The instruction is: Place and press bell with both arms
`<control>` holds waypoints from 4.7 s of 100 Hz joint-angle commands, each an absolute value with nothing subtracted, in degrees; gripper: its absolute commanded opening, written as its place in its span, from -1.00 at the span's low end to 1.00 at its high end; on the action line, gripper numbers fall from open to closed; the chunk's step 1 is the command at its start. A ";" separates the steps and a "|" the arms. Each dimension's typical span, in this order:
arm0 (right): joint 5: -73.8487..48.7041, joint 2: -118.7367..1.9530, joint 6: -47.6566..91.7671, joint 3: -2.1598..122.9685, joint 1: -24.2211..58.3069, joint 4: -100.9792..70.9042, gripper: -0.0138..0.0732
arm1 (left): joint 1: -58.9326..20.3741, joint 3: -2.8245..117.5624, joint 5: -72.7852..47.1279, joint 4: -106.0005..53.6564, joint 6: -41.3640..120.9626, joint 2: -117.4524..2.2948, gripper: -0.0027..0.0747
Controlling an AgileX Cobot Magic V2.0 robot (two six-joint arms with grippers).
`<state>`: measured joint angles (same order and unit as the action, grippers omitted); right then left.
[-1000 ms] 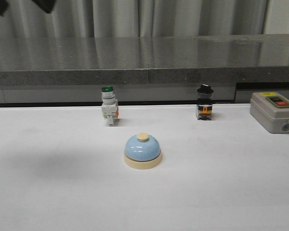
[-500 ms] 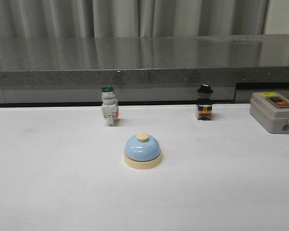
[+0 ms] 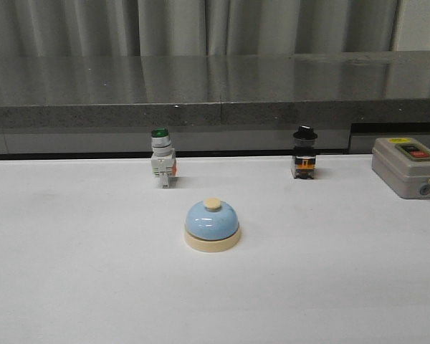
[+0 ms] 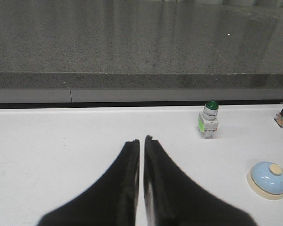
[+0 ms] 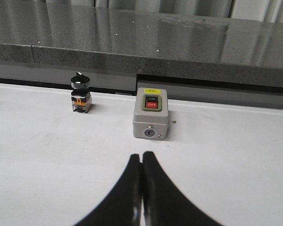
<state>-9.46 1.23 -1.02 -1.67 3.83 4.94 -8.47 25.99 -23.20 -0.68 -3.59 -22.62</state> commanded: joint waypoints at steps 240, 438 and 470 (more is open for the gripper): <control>-5.41 1.70 -0.70 -0.69 3.93 5.03 -0.82 | 2.68 -2.44 0.39 6.62 -4.07 1.92 -0.98; -32.73 -83.59 2.35 61.08 24.12 -8.93 -0.82 | 2.68 -2.44 0.39 6.62 -4.07 1.92 -0.98; -33.62 -99.06 2.35 72.95 30.82 -8.93 -0.82 | 2.68 -2.44 0.39 6.62 -4.07 1.92 -0.98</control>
